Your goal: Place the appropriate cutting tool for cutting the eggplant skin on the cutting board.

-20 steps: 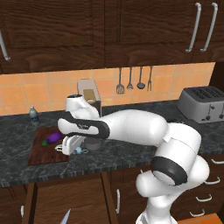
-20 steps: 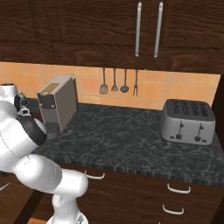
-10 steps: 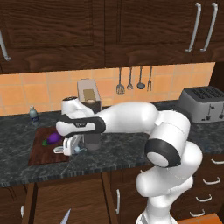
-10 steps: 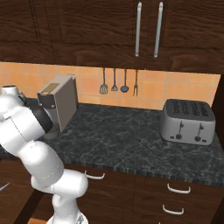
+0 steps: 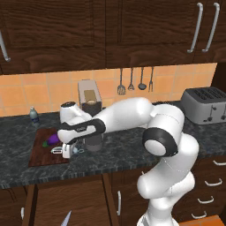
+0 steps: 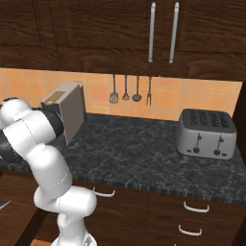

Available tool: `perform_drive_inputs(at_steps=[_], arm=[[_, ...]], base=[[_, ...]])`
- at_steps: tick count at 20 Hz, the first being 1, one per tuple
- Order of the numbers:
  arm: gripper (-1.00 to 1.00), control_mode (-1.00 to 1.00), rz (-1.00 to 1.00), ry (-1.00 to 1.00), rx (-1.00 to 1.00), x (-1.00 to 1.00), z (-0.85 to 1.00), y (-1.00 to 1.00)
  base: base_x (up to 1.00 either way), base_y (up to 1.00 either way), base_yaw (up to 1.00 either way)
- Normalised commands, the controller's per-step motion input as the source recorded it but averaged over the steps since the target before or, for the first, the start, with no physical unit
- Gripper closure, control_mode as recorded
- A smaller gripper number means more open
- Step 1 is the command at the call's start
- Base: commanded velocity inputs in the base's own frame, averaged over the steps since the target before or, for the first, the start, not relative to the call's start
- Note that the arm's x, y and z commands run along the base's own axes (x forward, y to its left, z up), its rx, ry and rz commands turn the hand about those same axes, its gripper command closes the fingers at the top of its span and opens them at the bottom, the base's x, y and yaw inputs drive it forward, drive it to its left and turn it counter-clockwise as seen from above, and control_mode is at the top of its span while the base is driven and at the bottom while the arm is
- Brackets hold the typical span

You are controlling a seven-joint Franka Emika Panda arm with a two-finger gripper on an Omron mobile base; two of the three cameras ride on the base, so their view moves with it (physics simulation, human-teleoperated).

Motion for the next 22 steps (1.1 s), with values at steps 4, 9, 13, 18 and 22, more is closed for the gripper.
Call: perform_drive_inputs(at_steps=[4, 9, 13, 18, 22], arm=[[1.00, -1.00, 0.00, -0.11, 0.00, 0.36, -0.29, 0.17], [1.00, -1.00, 0.00, -0.11, 0.04, 0.23, -0.14, 0.24], [1.00, -1.00, 0.00, -0.08, 0.10, 0.11, -0.14, 0.30], [1.00, -1.00, 0.00, -0.03, 0.10, 0.09, -0.18, 0.08], [1.00, -1.00, 0.00, -0.03, 0.08, 0.02, -0.13, 0.00]], base=[[0.00, 0.00, 0.00], [0.00, 0.00, 0.00], [0.00, 0.00, 0.00], [0.00, 0.00, 0.00], [0.00, 0.00, 0.00]])
